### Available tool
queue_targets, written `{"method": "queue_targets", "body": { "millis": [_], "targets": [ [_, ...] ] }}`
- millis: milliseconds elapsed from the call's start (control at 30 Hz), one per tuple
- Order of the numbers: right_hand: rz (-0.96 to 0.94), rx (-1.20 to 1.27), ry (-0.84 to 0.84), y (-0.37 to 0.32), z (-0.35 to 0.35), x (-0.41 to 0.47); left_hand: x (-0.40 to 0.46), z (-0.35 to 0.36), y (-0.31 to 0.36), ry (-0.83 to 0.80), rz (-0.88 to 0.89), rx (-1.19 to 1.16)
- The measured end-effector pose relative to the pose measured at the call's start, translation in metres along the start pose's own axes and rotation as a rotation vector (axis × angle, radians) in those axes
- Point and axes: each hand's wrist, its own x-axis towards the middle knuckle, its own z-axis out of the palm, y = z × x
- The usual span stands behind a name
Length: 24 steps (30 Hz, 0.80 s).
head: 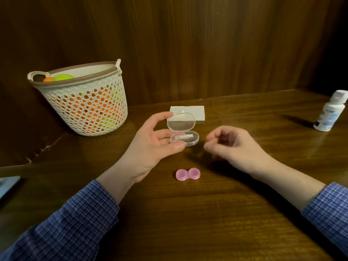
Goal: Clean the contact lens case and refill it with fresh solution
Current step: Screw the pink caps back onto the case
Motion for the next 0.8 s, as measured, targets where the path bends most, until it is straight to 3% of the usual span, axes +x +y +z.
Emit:
{"method": "queue_targets", "body": {
  "millis": [133,367,500,667,800],
  "targets": [
    [-0.107,-0.371,-0.239,0.002,0.008,-0.01,0.001,-0.011,-0.01,0.066,-0.028,0.045],
    [-0.291,-0.435,-0.373,0.006,0.012,-0.01,0.005,-0.012,-0.024,0.032,-0.076,0.086],
    [-0.299,-0.348,-0.364,0.001,0.007,-0.011,0.006,-0.01,-0.025,0.013,-0.087,0.113],
    [-0.326,-0.124,-0.109,-0.005,-0.006,-0.006,0.004,-0.006,-0.023,-0.008,-0.062,0.132],
    [-0.281,-0.221,-0.073,0.0,-0.002,-0.004,0.001,0.003,-0.023,-0.038,-0.053,0.157]
  ]
}}
